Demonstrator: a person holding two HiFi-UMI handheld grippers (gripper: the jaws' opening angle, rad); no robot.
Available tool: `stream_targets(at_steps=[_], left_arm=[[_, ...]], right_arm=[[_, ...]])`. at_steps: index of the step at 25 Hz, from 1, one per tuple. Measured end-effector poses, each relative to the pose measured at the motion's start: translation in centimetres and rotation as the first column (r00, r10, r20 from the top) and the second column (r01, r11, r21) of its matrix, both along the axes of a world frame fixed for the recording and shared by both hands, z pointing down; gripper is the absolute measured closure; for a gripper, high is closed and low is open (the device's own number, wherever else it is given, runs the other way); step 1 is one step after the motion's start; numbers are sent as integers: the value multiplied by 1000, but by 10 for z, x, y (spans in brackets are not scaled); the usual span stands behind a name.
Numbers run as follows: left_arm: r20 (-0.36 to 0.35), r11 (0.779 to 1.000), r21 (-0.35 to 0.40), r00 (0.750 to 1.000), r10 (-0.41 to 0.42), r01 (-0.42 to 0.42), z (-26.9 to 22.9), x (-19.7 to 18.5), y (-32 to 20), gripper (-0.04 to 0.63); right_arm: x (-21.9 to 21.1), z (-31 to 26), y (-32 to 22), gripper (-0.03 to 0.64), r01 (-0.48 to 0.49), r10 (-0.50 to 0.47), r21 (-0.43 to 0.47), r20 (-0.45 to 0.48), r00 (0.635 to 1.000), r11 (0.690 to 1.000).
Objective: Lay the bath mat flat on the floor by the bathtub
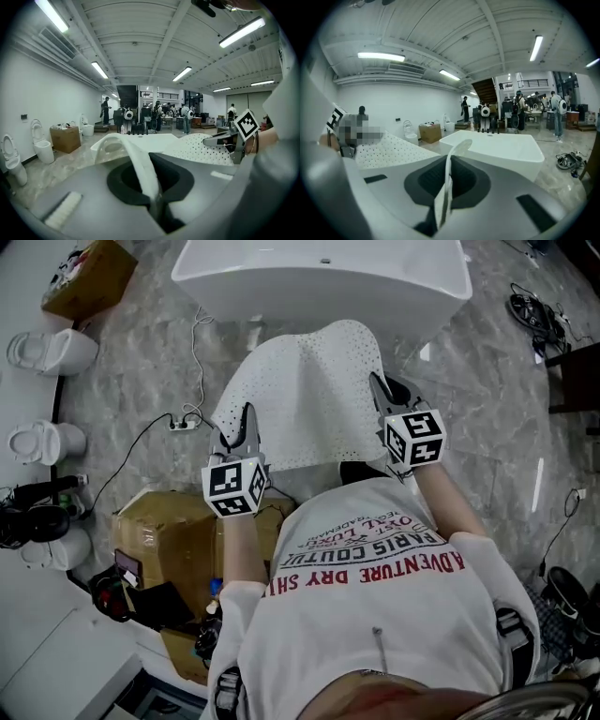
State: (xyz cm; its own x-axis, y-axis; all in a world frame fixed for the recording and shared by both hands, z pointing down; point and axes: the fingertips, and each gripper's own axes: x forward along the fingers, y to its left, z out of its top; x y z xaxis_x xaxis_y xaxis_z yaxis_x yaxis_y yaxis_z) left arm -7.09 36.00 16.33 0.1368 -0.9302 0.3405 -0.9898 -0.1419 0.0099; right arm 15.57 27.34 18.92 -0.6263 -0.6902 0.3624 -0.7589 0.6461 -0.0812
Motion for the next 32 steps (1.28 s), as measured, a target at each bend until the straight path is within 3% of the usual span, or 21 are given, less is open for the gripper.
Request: stream_targets(at_steps=[3,7,13,19,26,32], left_arm=[[7,1000,-8,1000,-13,13,3,-3,-65,578],[72,999,-28,997,19,-17,5,-4,-135,578],[82,994,-89,994,74,-66,18,-20,-215,577],[0,979,-149,990,141,-140,57,-55,-293,578],[-54,937,-222,963,264,-269,123,-92,-379,578],[-66,912,-296,958,278,-285,191,-115,-426,578]], right_arm=[[1,2,-67,603,14,-14,-2,-6,1000,1000],[2,9,-140,603,-10,10,-33,-7,1000,999],[-7,25,-211,603,-63,62,-82,-26,998,995],[-28,63,-269,603,-144,136,-157,-65,989,977],[-53,124,-332,603,-266,237,-266,-136,962,927],[-61,187,-365,603,-301,265,-319,-153,952,899]])
